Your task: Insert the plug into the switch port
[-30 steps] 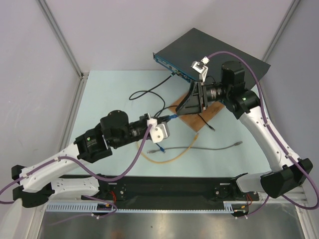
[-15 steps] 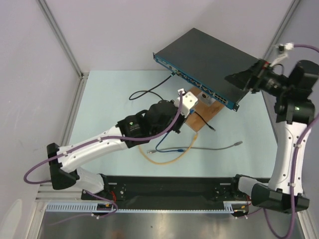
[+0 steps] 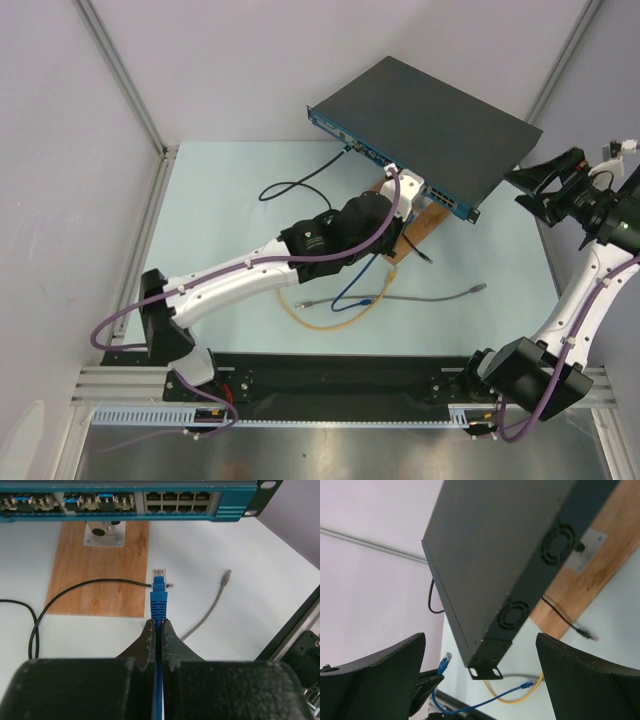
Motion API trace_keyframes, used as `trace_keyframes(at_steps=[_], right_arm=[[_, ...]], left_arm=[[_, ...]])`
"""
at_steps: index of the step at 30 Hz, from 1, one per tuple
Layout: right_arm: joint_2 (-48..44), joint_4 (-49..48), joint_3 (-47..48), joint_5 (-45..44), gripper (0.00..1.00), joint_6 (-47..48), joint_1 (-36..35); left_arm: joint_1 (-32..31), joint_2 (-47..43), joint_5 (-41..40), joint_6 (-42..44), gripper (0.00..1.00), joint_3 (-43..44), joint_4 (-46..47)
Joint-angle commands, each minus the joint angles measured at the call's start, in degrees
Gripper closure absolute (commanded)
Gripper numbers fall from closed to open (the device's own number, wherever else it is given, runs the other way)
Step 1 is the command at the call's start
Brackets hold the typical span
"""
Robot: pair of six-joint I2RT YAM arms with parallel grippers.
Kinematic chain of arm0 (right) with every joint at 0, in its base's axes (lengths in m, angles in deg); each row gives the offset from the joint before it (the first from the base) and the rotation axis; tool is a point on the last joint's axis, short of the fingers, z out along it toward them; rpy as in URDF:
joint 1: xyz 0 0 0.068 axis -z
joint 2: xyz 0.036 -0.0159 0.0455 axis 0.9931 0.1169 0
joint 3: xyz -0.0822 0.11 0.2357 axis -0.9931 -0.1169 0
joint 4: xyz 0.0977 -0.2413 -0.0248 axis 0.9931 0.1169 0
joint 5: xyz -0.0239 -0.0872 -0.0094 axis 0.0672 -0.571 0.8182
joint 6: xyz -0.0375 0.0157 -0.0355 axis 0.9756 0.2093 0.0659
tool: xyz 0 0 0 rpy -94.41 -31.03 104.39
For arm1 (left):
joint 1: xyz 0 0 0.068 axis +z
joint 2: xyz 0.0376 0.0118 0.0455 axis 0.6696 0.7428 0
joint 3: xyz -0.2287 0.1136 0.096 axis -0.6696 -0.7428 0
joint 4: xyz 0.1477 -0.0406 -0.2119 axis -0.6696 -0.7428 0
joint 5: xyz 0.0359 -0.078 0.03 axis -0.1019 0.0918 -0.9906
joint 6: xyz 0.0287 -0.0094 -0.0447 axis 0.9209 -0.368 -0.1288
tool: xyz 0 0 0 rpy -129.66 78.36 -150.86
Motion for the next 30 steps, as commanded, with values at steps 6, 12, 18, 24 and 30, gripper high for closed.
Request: trace_keyframes(at_steps=[6,12,18,24,30], right_arm=[[-0.4,-6.9,-6.5,2.4,0.01,-2.9,-0.1],[-0.1,-13.5,-10.5,2.8,0.02,-8.0,-2.1],[0.0,-19.7,-12.7,1.3,0.07,-12.9,-5.3],[0.0,-22.9,-13.9,0.0,0.16,-15.8,-7.8],[0.3,-23.6,-14.1,-0.9,0.26,-16.5,-9.3]], left_arm=[[0.6,5.2,2.1,-2.5,1.0,7.9,2.3],[2.1,8.0,2.6,-2.4,1.0,10.9,2.9],[2.8,9.6,2.8,-2.4,1.0,12.8,3.2],[3.4,10.9,2.9,-2.1,1.0,14.1,3.9],[3.9,11.5,3.3,-2.2,1.0,14.7,4.2]])
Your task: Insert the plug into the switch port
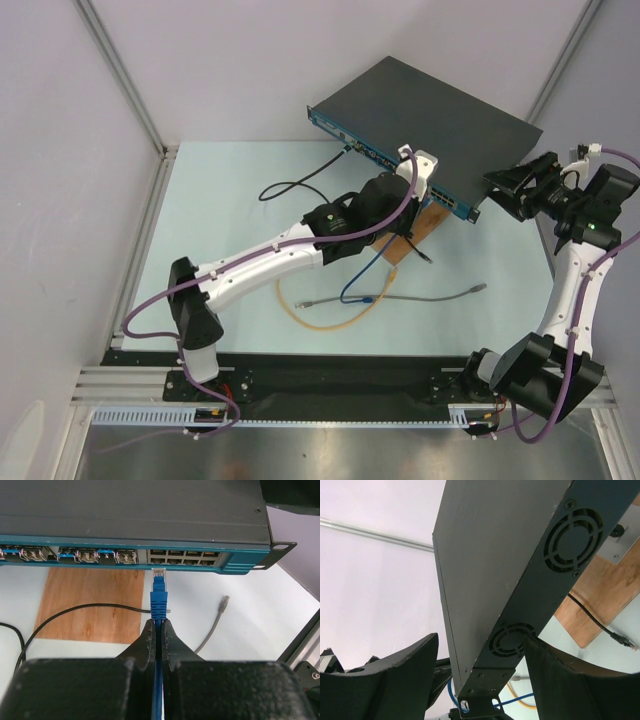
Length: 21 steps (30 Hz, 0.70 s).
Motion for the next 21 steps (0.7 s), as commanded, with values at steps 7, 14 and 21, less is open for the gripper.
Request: trace_keyframes(at_steps=[7,14,21], right_arm=[[0.3,-5.0,-1.1,-1.6,0.27,-3.0,-2.3],[0.0,-6.0,-1.8,-1.9,0.31,-4.3,-2.4],[0.0,-5.9,-1.9,-2.2,0.38,-4.9,-2.8]], left_arm=[[0.1,0.6,2.5,-1.5,1.0,4.2,2.2],[-1.5,0.9,2.6,-1.9,1.0,4.0,2.0],[-2.9,1.9,2.6,-2.0,0.99,4.6,2.0]])
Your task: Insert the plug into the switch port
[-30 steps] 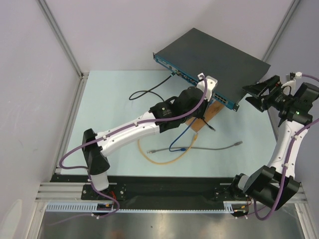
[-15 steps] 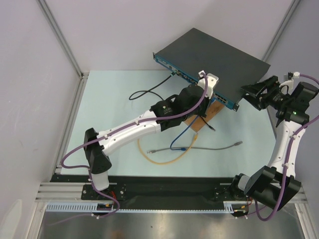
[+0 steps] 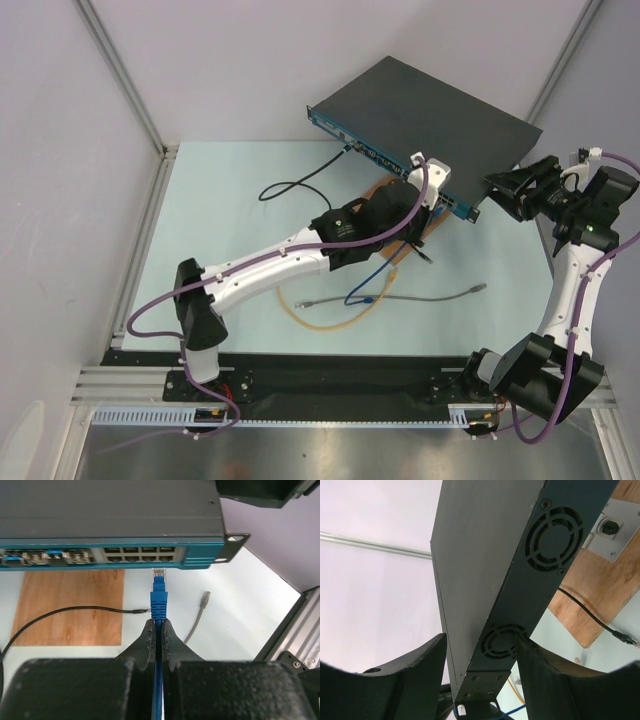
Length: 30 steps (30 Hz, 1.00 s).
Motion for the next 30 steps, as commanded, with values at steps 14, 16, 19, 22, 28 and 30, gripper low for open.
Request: trace_keyframes(at_steps=[14,16,19,22,28,30], right_arm=[[-0.3,-3.6,-0.9,-0.3,0.5,-0.9,-3.0],[-0.3,-3.6,-1.0,-0.3,0.51,-1.0,-3.0],[-0.3,-4.0,-1.1,-0.4,0.52,-1.2,-3.2],[-0.4,-4.3,-1.2,-0.3,0.52,-1.6,-3.3],[-0.4,-4.8,-1.1,0.1,0.53,-2.1,-3.3],[-0.3,-4.8,-1.0,0.1,0.54,-2.3,-3.3]], left_arm=[[-0.9,2.5,-0.8,-0.2,1.0,6.0,2.1],[-0.9,2.5,-1.0,-0.2,1.0,6.6,2.2],[-1.0,2.9,-1.6,0.4,1.0,6.8,2.2],[-0.8,3.2,-1.8,0.7,1.0,6.9,2.1],[-0.8,3.8,-2.1,0.9,1.0,6.6,1.3],[-0.9,3.8,-2.7,1.3,1.0,6.6,1.4]])
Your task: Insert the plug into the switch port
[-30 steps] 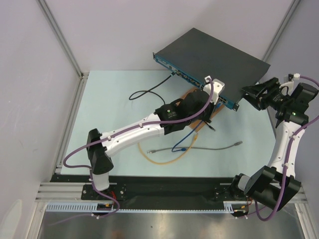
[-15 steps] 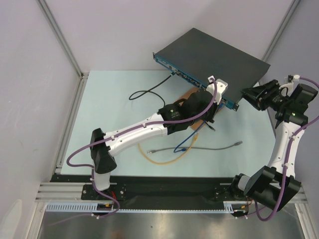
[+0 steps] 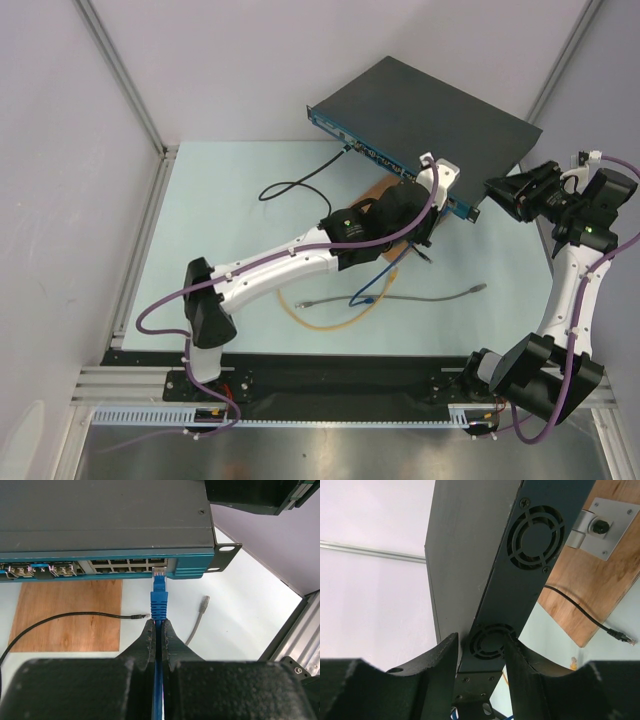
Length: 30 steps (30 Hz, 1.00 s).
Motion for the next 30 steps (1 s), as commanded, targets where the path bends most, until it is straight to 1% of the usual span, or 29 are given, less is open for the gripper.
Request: trace_keyframes(at_steps=[1,5,13,18,21,22,24,25,28,30], right_arm=[[-0.1,-5.0,-0.1,2.0,0.54,-2.1,-3.1],[-0.1,-5.0,-0.3,2.0,0.55,-2.1,-3.1],[0.0,-5.2,-0.2,2.3,0.58,-2.6,-3.2],[0.0,-5.5,-0.7,2.0,0.62,-2.8,-3.9],[0.1,-5.7,-1.0,2.0,0.66,-2.9,-4.4],[0.0,-5.7,-1.1,2.0,0.71,-2.9,-4.5],[0.0,-5.6,-1.2,2.0,0.76,-2.9,-4.8],[0.1,-5.4,-1.2,2.0,0.8,-2.6,-4.9],[0.0,-5.3,-1.6,2.0,0.9,-2.7,-5.3],[-0.2,-5.5,-2.0,1.9,0.94,-2.8,-5.8]], left_arm=[[0.2,0.6,-2.0,1.1,1.0,2.6,2.4],[0.6,0.6,-3.4,2.4,1.0,3.4,3.4],[1.0,1.4,-4.1,3.8,1.0,4.4,2.5],[0.6,2.4,-2.6,2.9,1.0,6.2,2.2],[0.3,4.1,-2.5,2.7,1.0,8.4,1.8],[0.3,4.4,-2.4,2.5,1.0,8.8,1.8],[0.3,5.1,-2.3,2.3,1.0,9.7,1.9],[0.3,5.2,-2.4,2.3,1.0,9.8,2.1],[0.3,5.8,-2.6,2.1,1.0,10.4,2.4],[0.3,6.4,-2.8,2.1,1.0,10.9,2.6]])
